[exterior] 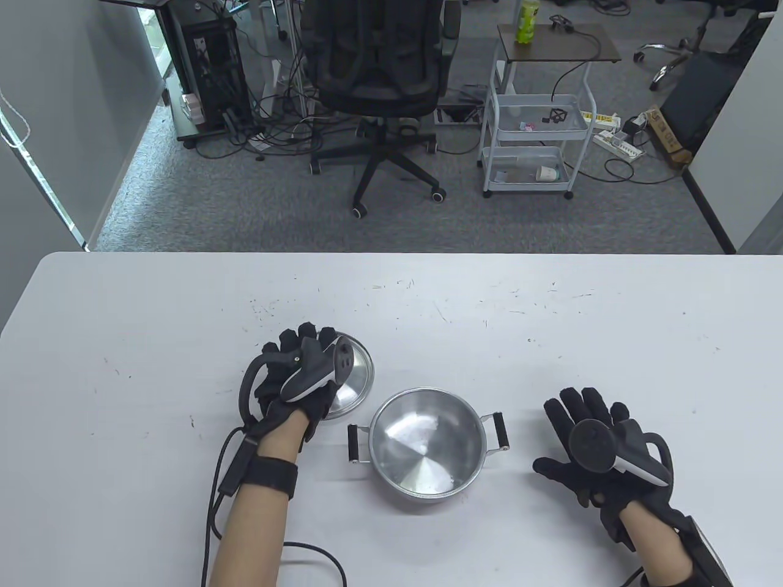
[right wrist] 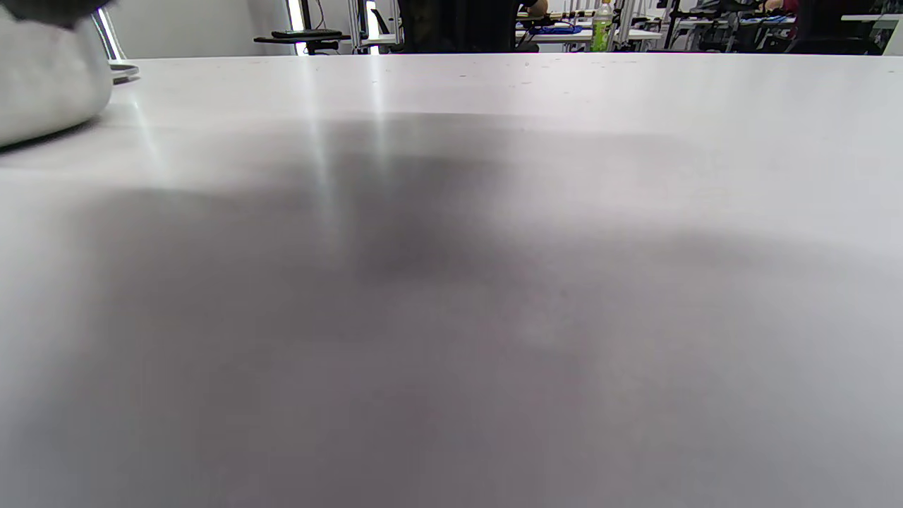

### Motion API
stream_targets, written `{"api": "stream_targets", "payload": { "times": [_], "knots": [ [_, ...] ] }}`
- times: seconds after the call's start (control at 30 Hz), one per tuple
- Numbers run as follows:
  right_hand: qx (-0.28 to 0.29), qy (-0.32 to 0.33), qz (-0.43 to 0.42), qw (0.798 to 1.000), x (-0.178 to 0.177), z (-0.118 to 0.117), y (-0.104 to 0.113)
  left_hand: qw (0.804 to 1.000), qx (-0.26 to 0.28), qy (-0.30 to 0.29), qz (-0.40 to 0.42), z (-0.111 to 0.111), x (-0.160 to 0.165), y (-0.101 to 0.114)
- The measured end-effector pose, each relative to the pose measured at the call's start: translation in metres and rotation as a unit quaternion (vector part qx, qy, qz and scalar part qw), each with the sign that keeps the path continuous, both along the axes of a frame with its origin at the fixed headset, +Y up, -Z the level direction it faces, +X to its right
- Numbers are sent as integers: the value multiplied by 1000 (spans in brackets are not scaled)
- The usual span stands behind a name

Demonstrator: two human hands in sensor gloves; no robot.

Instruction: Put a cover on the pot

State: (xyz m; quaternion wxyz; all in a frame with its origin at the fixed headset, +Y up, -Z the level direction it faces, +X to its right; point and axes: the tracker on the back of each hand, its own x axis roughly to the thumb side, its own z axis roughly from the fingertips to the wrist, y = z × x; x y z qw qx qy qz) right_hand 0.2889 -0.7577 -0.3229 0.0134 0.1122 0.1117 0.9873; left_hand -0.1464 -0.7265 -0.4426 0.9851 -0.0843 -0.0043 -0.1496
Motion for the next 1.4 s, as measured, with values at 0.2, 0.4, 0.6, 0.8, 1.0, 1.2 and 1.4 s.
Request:
{"api": "stream_targets", "payload": {
  "times": [0.2,0.4,0.6,0.8,1.0,1.2,1.4],
  "knots": [
    [3,-19,-18,1000,10,-1,2,994,-80,68,35,-30,-4,-28],
    [6,-23,-22,999,13,-1,3,998,-36,53,-13,-39,0,-27],
    [8,-26,-27,999,15,-1,4,1000,-11,23,-6,-31,4,-8],
    [10,-25,-33,999,16,-1,3,997,57,-41,13,-1,21,50],
    [6,-24,-42,999,17,-1,1,978,75,-168,103,51,68,89],
    [7,-29,-36,999,18,-1,0,958,5,-270,92,86,121,84],
    [12,-26,-30,999,17,-1,0,954,-13,-295,46,99,148,63]
  ]
}}
